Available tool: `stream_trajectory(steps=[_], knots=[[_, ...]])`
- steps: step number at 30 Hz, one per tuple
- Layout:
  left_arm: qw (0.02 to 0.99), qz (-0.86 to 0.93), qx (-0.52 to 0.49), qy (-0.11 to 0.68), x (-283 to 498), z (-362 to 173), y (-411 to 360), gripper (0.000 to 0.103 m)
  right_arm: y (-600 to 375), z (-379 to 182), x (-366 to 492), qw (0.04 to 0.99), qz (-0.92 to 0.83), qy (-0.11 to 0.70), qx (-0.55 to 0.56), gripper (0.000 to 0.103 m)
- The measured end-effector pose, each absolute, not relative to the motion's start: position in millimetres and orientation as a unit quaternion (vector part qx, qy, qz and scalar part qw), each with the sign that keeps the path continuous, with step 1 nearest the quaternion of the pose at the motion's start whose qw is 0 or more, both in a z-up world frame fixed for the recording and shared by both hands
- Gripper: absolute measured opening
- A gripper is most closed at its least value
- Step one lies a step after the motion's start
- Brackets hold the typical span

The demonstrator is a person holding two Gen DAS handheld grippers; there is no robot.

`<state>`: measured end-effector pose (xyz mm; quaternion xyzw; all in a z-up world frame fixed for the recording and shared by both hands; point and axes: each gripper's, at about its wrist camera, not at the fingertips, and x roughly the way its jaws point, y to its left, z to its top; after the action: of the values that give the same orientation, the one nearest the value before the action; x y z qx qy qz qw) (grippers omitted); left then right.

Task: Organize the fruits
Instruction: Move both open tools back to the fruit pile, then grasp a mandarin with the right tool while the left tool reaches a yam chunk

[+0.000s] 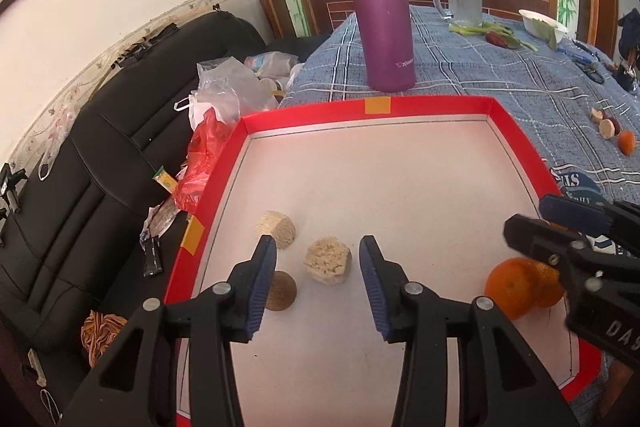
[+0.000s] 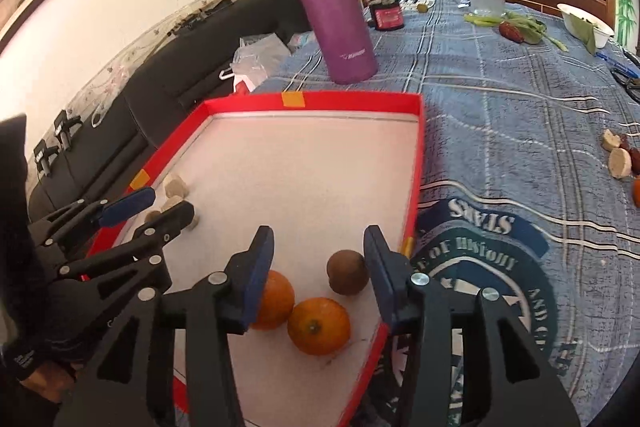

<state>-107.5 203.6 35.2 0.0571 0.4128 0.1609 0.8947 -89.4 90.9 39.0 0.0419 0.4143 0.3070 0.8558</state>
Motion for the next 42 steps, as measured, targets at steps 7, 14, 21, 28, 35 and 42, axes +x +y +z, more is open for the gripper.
stream_trajectory(steps=[7, 14, 21, 28, 35, 42], knots=[[0.897, 0.153, 0.064, 0.409, -109.1, 38.9, 193.9, 0.049, 54.2, 50.5, -84.6, 0.872, 0.280, 0.396, 0.074, 0.049], [0.901, 0.139, 0.074, 0.405, -107.7, 43.5, 173.5, 0.049, 3.9, 47.1, -72.5, 0.883, 0.230, 0.398, 0.097, 0.049], [0.912, 0.101, 0.097, 0.386, -93.7, 60.3, 136.5, 0.050, -81.9, 38.7, -45.5, 0.899, 0.124, 0.409, 0.099, 0.049], [0.921, 0.045, 0.116, 0.368, -71.8, 73.6, 84.5, 0.058, -127.7, 17.6, -4.7, 0.887, 0.064, 0.450, 0.080, 0.049], [0.917, 0.029, 0.125, 0.378, -53.2, 74.1, 55.7, 0.058, -125.2, 12.6, 16.2, 0.898, 0.057, 0.434, 0.051, 0.034], [0.913, 0.005, 0.113, 0.392, -25.3, 70.6, 21.8, 0.058, -162.7, 26.2, 12.5, 0.901, 0.087, 0.396, 0.156, 0.033]])
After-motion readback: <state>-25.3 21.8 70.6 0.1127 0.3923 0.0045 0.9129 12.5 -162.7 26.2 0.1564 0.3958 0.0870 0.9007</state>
